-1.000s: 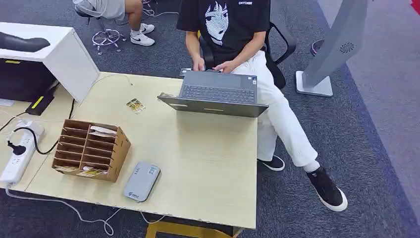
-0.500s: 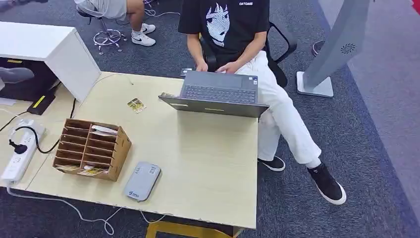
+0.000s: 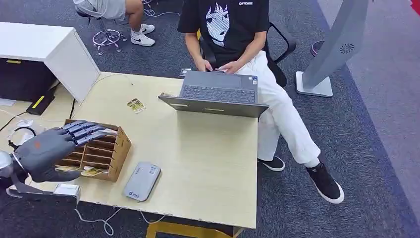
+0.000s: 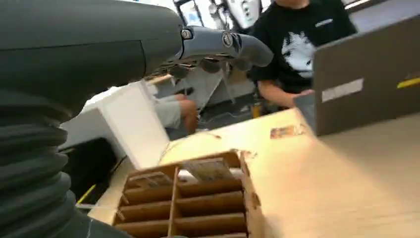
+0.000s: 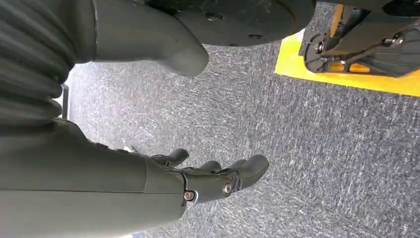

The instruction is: Pass the card to the sensor for recognition and then transmit it.

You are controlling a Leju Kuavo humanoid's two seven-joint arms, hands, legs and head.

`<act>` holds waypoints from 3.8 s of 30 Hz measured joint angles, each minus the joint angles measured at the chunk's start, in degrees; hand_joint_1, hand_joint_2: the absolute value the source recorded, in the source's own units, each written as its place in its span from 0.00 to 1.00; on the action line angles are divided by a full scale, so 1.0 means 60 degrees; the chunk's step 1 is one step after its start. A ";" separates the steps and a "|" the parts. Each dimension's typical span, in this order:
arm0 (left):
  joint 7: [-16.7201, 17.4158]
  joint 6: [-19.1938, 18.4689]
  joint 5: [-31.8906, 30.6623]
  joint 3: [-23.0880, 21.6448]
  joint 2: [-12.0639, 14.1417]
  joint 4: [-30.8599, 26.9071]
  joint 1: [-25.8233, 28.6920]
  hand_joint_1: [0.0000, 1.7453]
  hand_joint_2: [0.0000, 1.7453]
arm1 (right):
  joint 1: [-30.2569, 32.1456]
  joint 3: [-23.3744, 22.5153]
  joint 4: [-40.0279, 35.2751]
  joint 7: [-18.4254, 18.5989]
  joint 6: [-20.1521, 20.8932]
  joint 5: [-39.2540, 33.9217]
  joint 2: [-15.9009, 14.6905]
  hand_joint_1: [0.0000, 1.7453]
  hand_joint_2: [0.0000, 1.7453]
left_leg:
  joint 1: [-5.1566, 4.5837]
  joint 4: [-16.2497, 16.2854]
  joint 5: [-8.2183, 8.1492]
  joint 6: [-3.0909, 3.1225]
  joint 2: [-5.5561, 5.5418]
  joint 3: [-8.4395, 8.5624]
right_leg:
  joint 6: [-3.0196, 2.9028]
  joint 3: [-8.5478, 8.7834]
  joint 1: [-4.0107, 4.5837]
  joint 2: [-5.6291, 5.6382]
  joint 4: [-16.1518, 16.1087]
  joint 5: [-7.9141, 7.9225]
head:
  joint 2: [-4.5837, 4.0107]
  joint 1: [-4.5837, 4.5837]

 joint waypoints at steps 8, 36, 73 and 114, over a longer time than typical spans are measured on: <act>-0.0696 -0.0636 -0.1523 0.2935 -0.2106 0.0354 0.2574 0.00 1.00 | -0.0007 0.0026 0.0000 0.0040 -0.0011 0.0015 0.0000 0.00 1.00 | -0.0011 0.0000 -0.0003 0.0004 -0.0006 0.0007 | 0.0002 0.0015 -0.0007 -0.0011 0.0000 0.0001 | 0.0000 -0.0015; 0.0321 -0.1016 -0.2433 0.4730 -0.3274 0.1039 0.1880 0.00 1.00 | -0.0007 0.0077 0.0004 0.0062 -0.0040 0.0098 0.0000 0.00 1.00 | -0.0002 0.0001 0.0016 -0.0011 -0.0069 0.0006 | -0.0001 0.0024 0.0000 -0.0076 0.0006 0.0001 | 0.0000 -0.0018; 0.0551 -0.1919 -0.2091 0.2603 -0.3139 0.2666 -0.2079 0.00 1.00 | -0.0028 0.0113 0.0004 0.0073 -0.0029 0.0007 0.0000 0.00 1.00 | -0.0006 0.0001 0.0016 -0.0011 -0.0048 0.0007 | -0.0009 0.0014 -0.0001 -0.0057 0.0005 0.0007 | -0.0003 -0.0015; -0.0033 -0.2338 -0.0265 0.1423 -0.3132 0.3417 -0.2108 0.00 1.00 | -0.0060 0.0393 0.0004 0.0167 0.0047 0.0204 -0.0004 0.00 1.00 | -0.0003 0.0001 0.0016 -0.0011 -0.0046 0.0006 | -0.0009 0.0017 0.0000 -0.0050 0.0008 0.0008 | 0.0000 -0.0018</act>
